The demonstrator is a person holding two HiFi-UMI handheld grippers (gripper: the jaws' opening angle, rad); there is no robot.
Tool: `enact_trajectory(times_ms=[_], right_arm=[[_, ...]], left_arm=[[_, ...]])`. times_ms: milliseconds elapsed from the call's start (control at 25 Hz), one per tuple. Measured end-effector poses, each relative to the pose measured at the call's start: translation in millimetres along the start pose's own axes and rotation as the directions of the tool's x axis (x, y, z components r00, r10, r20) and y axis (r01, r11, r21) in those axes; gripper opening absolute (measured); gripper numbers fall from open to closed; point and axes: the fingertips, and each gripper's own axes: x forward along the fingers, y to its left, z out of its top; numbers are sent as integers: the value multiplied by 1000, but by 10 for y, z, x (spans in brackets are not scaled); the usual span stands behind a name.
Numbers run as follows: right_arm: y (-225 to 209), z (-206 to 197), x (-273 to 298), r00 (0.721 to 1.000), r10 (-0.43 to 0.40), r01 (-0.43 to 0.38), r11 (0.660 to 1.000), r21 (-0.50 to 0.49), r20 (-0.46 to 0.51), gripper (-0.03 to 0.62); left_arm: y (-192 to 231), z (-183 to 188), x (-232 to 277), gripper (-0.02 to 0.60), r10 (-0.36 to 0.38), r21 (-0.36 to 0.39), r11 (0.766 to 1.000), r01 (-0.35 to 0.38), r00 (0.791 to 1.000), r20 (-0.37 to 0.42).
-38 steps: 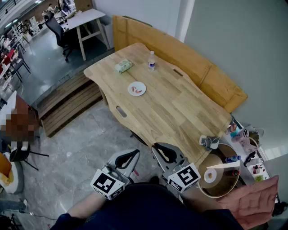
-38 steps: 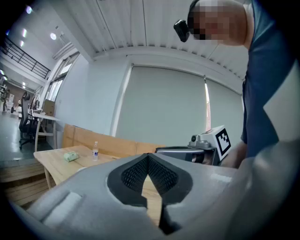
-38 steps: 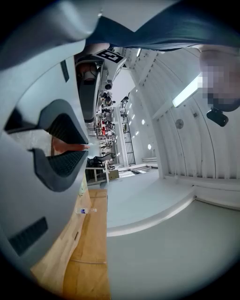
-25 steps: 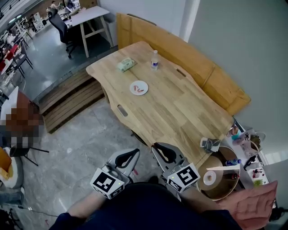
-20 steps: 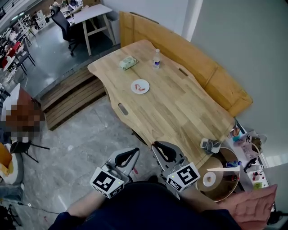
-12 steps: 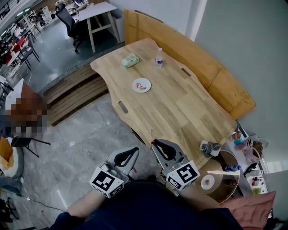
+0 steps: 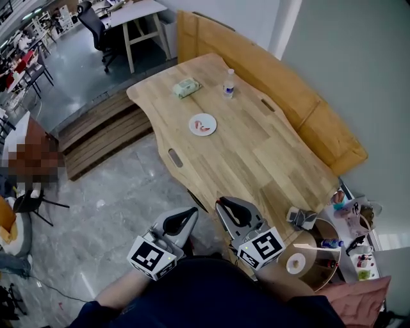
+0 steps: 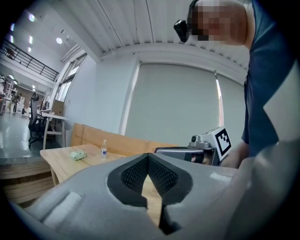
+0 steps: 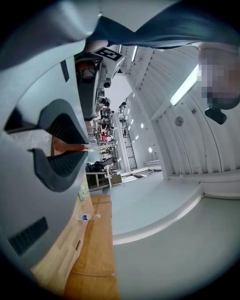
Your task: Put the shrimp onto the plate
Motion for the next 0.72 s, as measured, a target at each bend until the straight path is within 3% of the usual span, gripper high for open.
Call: enact_trajectory(times_ms=[720], right_arm=[[-644, 181, 1346, 982, -189, 189, 982, 14, -12, 52]], left_arm=[[1423, 315, 538, 3, -200, 17, 980, 201, 980, -7]])
